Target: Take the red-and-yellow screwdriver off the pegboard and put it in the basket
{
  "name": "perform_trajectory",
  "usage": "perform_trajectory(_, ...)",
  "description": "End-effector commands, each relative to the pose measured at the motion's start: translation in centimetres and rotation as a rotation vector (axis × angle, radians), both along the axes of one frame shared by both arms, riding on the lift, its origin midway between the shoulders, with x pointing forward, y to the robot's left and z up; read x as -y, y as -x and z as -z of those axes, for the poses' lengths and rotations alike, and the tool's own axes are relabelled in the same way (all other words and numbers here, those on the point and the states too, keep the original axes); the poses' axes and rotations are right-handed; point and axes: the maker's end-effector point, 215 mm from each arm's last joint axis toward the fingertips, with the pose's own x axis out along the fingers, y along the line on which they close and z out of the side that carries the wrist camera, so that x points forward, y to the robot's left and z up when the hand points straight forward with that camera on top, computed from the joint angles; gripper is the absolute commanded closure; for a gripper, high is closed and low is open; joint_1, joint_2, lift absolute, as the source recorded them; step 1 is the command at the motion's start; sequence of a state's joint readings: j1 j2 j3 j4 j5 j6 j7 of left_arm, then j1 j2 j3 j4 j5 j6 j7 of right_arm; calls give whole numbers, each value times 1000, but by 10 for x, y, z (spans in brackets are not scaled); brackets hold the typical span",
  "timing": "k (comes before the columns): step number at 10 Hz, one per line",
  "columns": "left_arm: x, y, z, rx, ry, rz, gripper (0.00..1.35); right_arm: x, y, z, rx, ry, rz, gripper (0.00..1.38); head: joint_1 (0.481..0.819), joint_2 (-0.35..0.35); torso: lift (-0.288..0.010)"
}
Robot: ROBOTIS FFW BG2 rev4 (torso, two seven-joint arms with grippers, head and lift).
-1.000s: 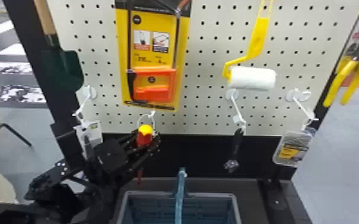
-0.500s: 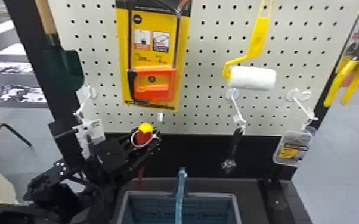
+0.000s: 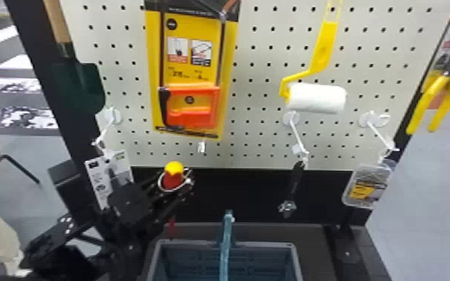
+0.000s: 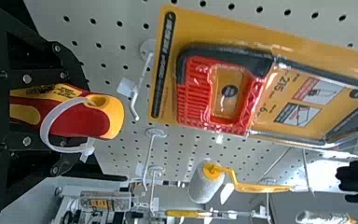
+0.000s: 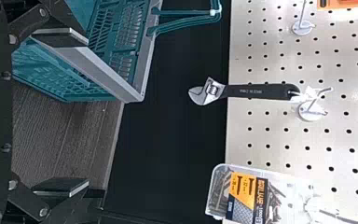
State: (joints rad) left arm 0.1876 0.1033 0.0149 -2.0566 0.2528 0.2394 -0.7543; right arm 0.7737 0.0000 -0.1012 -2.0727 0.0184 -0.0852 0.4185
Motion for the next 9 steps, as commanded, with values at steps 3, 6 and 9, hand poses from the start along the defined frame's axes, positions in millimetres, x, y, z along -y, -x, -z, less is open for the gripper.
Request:
perform_trajectory(3,-36,12,24,-73,72,-112,1153,0,0,0,1,-1,0,231,549,0,-100)
perform_trajectory(6,-52,21,34,-125,189,-199,1153,0,0,-1,1,0,0,229,549,0,-100)
perform_trajectory(9,-64,28,34,-182,367,-322,1153,1,1,-2,2,4,2,229,549,0,-100)
